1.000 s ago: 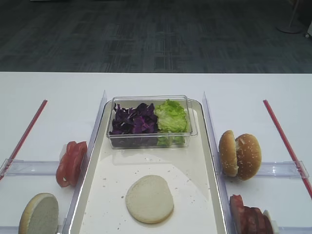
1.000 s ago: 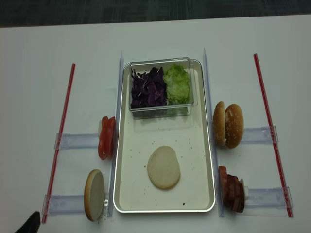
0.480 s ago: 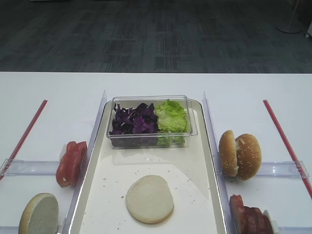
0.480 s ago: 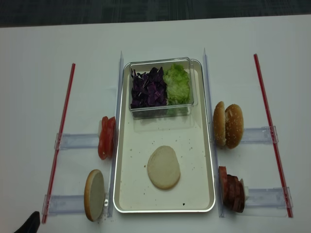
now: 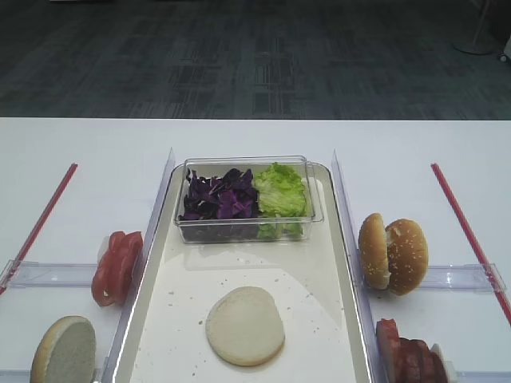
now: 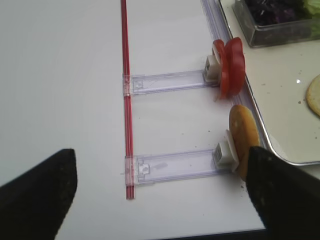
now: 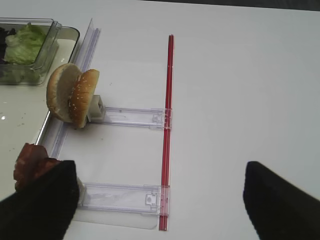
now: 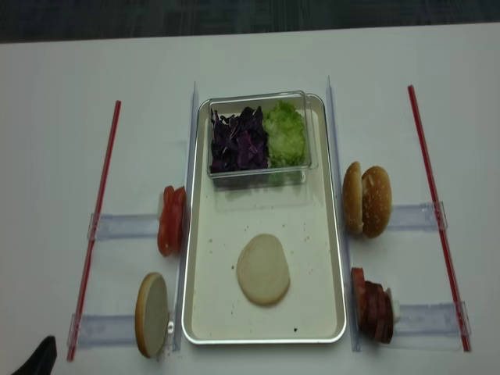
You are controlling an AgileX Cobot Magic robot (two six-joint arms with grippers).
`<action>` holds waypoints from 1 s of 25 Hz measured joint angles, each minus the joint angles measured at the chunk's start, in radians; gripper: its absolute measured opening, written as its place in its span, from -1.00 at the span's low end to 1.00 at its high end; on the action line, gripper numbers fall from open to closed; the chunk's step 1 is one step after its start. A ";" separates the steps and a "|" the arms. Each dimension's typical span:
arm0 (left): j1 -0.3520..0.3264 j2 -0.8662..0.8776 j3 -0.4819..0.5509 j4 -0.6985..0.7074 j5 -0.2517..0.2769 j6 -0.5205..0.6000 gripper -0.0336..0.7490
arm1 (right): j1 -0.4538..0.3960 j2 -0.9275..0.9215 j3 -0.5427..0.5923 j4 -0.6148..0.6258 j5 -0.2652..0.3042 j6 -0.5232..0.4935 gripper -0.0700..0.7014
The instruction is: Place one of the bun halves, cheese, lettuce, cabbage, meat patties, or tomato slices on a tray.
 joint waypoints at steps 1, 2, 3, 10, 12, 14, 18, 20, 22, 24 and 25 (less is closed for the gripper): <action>0.002 -0.017 0.000 0.000 0.000 0.000 0.69 | 0.000 0.000 0.000 0.000 0.000 0.000 0.94; 0.004 -0.026 0.000 0.000 0.000 0.000 0.69 | 0.000 0.000 0.000 0.000 0.000 0.000 0.94; 0.004 -0.031 0.000 0.000 0.002 0.000 0.69 | 0.000 0.000 0.000 0.000 0.000 0.000 0.94; -0.008 -0.033 0.000 0.002 0.002 0.000 0.63 | 0.000 0.000 0.000 0.000 0.000 0.000 0.94; -0.019 -0.033 0.000 0.002 0.002 0.000 0.62 | 0.000 0.000 0.000 0.000 0.000 0.000 0.94; -0.021 -0.033 0.000 0.002 0.002 0.000 0.62 | 0.000 0.000 0.000 0.000 0.000 0.000 0.94; -0.021 -0.033 0.000 0.002 0.002 0.000 0.61 | 0.000 0.000 0.000 0.000 0.000 0.000 0.94; -0.021 -0.033 0.000 0.002 0.002 0.000 0.61 | 0.000 0.000 0.000 0.000 0.000 0.000 0.94; -0.021 -0.033 0.000 0.002 0.002 0.000 0.61 | 0.000 0.000 0.000 0.000 0.000 0.000 0.94; -0.021 -0.033 0.000 0.002 0.002 0.000 0.61 | 0.000 0.000 0.000 0.000 0.000 0.000 0.94; -0.021 -0.033 0.000 0.002 0.002 0.000 0.61 | 0.000 0.000 0.000 0.000 0.000 0.000 0.94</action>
